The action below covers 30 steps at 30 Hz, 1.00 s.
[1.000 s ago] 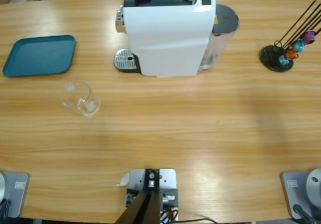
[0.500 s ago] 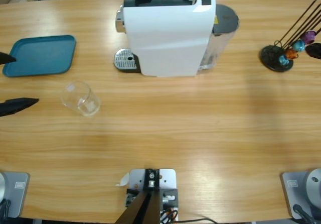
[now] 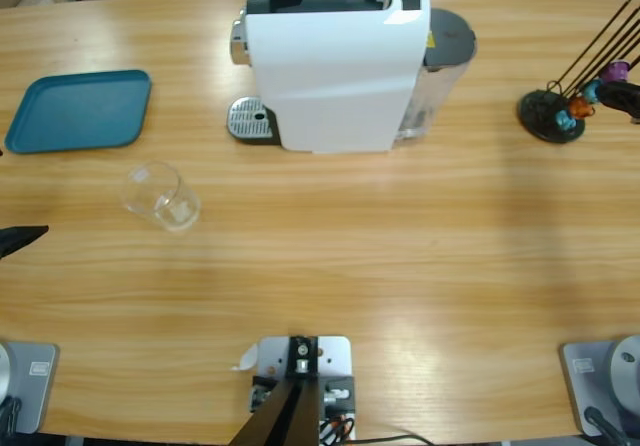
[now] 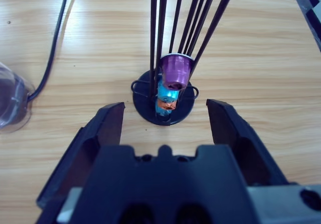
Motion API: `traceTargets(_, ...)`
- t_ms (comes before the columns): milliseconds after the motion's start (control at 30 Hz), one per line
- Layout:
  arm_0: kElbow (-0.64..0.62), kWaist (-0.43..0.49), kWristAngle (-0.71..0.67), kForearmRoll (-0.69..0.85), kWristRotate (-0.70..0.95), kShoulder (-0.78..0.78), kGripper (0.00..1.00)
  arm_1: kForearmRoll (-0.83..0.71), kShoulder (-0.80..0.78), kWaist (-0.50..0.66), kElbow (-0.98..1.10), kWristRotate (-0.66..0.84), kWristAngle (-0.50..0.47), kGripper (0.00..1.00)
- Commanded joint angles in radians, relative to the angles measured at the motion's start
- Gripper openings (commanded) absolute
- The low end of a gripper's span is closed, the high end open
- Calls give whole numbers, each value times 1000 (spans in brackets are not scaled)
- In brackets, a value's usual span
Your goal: Pour coffee
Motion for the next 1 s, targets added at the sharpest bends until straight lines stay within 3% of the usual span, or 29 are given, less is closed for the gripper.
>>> traceTargets(33,35,7,-36,-1,-31,-59,982,-94,102,-46,37,-16,21,637)
traceTargets(300,34,7,-42,-13,-31,-22,982,-128,112,-67,53,-12,34,590)
traceTargets(433,35,7,-42,-15,-31,-23,982,-149,119,-71,61,-22,38,484)
traceTargets(633,35,7,-53,-17,-33,-21,982,-175,126,-90,69,-29,64,457)
traceTargets(733,35,7,-53,-19,-33,-17,982,-185,130,-92,72,-29,75,333)
traceTargets(767,35,7,-53,-20,-33,-17,982,-186,130,-92,72,-31,80,222)
traceTargets(900,37,7,-53,-20,-33,-18,982,-187,130,-92,72,-43,83,0)
traceTargets(1000,37,7,-54,-22,-33,-20,982,-188,130,-92,72,-43,84,0)
